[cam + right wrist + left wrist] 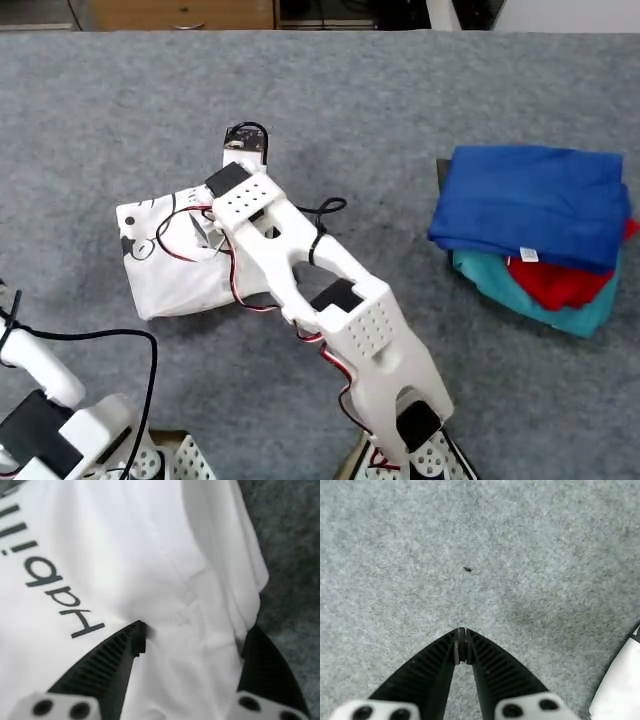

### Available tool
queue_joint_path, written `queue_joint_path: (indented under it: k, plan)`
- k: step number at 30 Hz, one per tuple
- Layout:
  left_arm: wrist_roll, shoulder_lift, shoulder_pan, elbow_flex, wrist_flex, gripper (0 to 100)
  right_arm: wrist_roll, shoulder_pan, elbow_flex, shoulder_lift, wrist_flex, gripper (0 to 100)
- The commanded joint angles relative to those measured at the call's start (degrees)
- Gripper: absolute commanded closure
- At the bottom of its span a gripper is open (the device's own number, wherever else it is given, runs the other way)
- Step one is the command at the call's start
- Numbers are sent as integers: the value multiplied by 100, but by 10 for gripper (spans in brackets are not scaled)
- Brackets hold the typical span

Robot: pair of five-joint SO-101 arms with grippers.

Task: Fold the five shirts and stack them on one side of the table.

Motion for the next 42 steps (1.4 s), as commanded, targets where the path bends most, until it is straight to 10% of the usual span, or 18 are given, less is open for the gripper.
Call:
queue_joint_path:
  k: [1, 9, 26, 42]
  plan:
    - [-62, -198, -35, -26, -62, 980, -9, -66, -101, 48, 79, 691]
    - [-62, -198, -26, -35, -62, 980, 18, -40, -163, 48, 782, 998]
    - [-62, -251, -53, -18, -9, 980, 1363, 1701, -2440, -215, 2488, 995]
    - [-62, -251, -26, -44, -9, 980, 2549, 4567, -998, -2826, 2488, 995]
